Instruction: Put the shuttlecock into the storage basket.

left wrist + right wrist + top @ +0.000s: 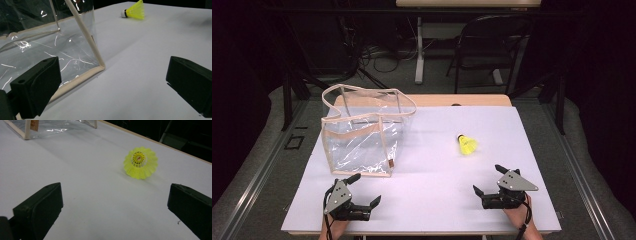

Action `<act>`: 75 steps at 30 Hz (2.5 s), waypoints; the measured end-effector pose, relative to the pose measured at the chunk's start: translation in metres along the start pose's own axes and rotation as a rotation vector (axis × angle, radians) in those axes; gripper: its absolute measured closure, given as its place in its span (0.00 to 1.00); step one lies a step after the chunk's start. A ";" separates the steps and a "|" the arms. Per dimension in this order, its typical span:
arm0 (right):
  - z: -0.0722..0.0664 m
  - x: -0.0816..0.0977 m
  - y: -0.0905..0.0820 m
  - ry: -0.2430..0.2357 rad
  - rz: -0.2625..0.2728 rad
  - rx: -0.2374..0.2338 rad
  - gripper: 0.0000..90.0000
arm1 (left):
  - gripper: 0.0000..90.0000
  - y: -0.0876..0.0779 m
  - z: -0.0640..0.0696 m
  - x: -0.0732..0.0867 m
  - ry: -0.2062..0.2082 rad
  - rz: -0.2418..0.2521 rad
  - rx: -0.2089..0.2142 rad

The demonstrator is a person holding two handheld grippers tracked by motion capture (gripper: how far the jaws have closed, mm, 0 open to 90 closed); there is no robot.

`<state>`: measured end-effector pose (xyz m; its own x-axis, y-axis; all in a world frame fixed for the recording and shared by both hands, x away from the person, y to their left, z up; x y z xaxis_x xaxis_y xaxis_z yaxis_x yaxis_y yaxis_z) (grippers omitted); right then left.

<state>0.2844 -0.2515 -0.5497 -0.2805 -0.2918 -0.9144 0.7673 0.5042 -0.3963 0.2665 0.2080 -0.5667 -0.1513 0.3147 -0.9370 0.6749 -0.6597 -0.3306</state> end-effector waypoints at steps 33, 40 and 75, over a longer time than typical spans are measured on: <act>0.029 -0.012 0.042 0.035 -0.090 0.009 0.00 | 0.00 0.000 0.000 0.000 0.005 -0.002 0.010; 0.034 -0.014 0.049 0.036 -0.094 0.015 0.00 | 0.00 0.000 0.001 0.000 0.013 -0.008 0.009; 0.059 -0.031 0.090 0.064 -0.148 0.021 0.00 | 0.00 0.000 0.001 -0.001 0.014 -0.005 0.008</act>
<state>0.3962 -0.2446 -0.5518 -0.4269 -0.3090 -0.8499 0.7266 0.4422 -0.5258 0.2660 0.2064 -0.5660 -0.1443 0.3273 -0.9339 0.6687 -0.6634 -0.3358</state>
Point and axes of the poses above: each handheld gripper's, and its own axes: y roughly forward along the jaws, x roughly out of its underside, z roughly to its right, the point moved 2 cm from there along y, roughly forward along the jaws, and after that the axes turned 4 degrees about y, right-handed, at the moved point
